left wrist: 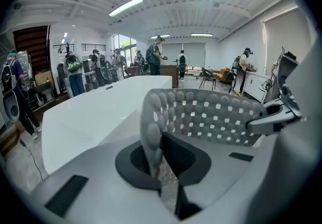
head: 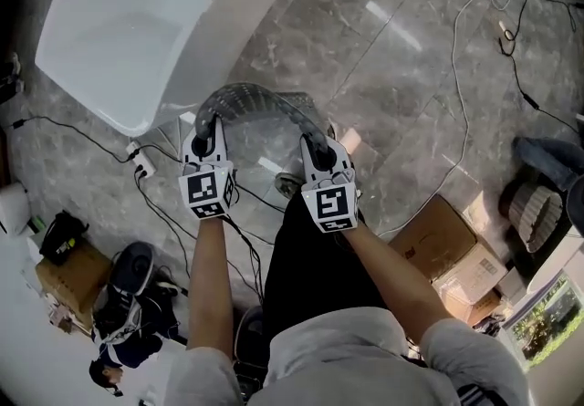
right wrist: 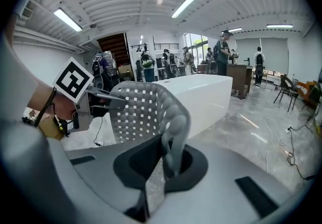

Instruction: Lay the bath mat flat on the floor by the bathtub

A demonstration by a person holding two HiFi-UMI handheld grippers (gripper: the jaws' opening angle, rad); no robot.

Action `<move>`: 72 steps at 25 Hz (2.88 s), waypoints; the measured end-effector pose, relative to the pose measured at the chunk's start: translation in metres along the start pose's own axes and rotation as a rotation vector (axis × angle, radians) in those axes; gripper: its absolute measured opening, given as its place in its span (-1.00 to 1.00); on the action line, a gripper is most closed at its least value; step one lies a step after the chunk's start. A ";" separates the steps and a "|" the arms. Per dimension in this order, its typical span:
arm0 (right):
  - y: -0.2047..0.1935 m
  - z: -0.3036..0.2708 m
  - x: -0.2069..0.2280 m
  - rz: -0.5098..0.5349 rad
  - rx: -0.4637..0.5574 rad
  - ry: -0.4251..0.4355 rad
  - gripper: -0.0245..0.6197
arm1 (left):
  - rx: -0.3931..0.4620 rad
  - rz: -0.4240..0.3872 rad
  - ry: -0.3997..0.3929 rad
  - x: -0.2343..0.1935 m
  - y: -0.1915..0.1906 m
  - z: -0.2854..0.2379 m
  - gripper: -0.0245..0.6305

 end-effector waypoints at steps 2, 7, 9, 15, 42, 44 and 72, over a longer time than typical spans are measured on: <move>-0.003 -0.008 0.011 -0.005 -0.003 0.007 -0.86 | -0.003 0.004 -0.002 0.008 -0.002 -0.013 -0.83; -0.012 -0.026 0.031 -0.065 0.006 -0.003 -0.86 | -0.006 -0.003 -0.021 0.019 -0.002 -0.046 -0.83; -0.018 -0.032 0.034 -0.085 0.005 -0.005 -0.86 | -0.003 -0.029 -0.039 0.022 -0.005 -0.055 -0.83; -0.026 -0.048 0.024 -0.159 0.025 -0.004 -0.86 | -0.011 -0.057 -0.061 0.010 -0.013 -0.071 -0.83; -0.073 -0.089 0.077 -0.306 0.002 -0.082 -0.86 | -0.043 -0.168 -0.123 0.032 -0.043 -0.152 -0.83; -0.071 -0.093 0.091 -0.301 0.001 -0.083 -0.86 | -0.036 -0.197 -0.132 0.039 -0.038 -0.167 -0.83; -0.068 -0.176 0.316 -0.338 -0.071 -0.020 -0.86 | -0.121 -0.194 -0.156 0.143 0.001 -0.373 -0.83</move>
Point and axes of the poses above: the fingertips, and each gripper's own axes: z backward along the fingers, x to its right, y out of its top, the point moved 2 cm from there along z, backward along the fingers, and after that the axes turned 14 degrees about y, right-handed, at the moved point
